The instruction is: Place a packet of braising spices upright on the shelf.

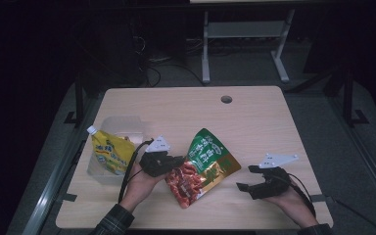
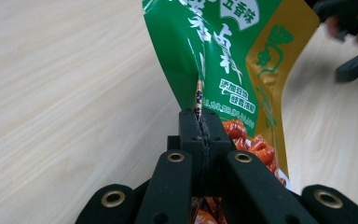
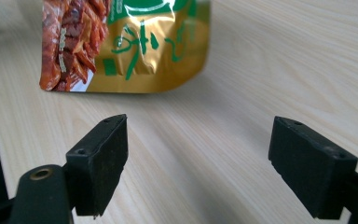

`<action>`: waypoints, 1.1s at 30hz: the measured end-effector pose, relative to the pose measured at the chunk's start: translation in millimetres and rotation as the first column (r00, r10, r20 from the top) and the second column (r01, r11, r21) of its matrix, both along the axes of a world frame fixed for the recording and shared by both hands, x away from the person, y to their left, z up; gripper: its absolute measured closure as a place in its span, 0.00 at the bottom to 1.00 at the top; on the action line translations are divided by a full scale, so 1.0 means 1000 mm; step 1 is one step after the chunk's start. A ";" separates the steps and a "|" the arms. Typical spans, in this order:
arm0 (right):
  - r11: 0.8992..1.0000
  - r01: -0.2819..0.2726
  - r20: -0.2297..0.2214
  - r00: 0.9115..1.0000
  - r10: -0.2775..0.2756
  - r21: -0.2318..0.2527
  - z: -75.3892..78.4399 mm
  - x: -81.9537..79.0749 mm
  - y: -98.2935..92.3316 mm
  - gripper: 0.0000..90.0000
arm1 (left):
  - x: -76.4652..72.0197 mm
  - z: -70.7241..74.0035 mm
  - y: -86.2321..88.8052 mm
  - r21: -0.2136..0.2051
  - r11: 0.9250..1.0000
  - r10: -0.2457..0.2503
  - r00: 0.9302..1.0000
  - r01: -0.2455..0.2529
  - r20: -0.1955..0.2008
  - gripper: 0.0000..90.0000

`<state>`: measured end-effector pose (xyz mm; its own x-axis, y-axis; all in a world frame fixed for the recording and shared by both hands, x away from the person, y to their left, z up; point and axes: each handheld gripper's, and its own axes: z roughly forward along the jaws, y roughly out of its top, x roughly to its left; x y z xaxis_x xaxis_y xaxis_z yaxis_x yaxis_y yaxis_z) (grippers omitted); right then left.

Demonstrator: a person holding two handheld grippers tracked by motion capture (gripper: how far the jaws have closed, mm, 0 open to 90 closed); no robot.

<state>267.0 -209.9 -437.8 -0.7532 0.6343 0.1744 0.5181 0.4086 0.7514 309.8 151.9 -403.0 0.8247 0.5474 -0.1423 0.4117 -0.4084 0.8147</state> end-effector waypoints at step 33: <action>0.947 -0.156 0.036 0.988 0.153 0.281 0.015 0.032 0.050 0.97 | -0.007 0.016 0.000 -0.136 0.991 0.015 1.000 -0.012 0.025 0.99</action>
